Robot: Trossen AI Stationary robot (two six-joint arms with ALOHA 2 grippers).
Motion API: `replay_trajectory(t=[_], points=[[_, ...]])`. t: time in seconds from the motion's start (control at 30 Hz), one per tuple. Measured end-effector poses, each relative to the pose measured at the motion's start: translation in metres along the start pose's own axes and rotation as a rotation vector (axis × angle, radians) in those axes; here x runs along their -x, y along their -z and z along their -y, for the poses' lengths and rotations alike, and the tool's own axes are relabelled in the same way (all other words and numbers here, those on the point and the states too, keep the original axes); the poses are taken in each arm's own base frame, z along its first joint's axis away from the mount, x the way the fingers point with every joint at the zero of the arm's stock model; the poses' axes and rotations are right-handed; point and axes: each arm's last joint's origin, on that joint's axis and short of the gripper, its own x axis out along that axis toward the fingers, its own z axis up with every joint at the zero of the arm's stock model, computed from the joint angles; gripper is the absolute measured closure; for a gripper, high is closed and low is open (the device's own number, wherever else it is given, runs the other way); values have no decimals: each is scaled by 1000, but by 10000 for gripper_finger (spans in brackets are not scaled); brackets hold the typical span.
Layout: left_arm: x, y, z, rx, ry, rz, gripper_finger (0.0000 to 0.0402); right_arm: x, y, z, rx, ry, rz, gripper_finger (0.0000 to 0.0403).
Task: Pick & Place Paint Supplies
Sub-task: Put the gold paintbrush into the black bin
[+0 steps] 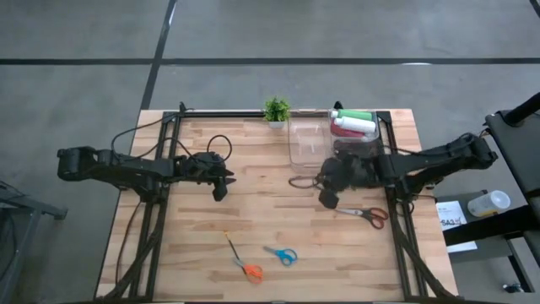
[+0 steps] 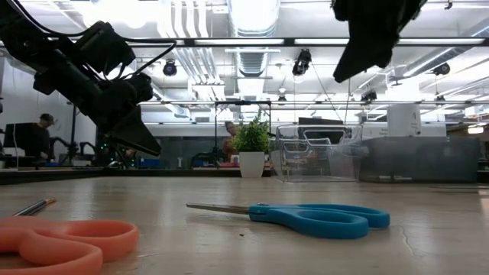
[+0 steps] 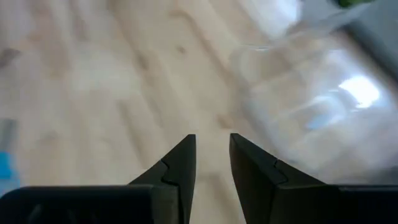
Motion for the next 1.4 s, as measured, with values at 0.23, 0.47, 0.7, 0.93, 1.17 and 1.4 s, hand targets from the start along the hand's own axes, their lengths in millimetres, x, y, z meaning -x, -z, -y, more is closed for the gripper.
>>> replay_trajectory(t=[0.23, 0.47, 0.7, 0.93, 1.17, 1.4], points=[[0, 0, 0, 0, 0, 0, 263, -9, 40, -39, 15, -134, -20, 310], [0, 0, 0, 0, 0, -1, 263, -32, 70, -64, 110, -132, -46, 310], [0, 0, 0, 0, 0, -1, 263, -58, 84, -70, 185, 10, -64, 310], [0, 0, 0, -1, 1, -1, 263, -63, 85, -74, 233, 12, -76, 310], [0, 0, 0, -1, 1, -1, 263, -59, 82, -74, 227, -9, -71, 310], [0, 0, 0, -1, 1, 0, 263, -57, 79, -76, 237, -18, -62, 310]])
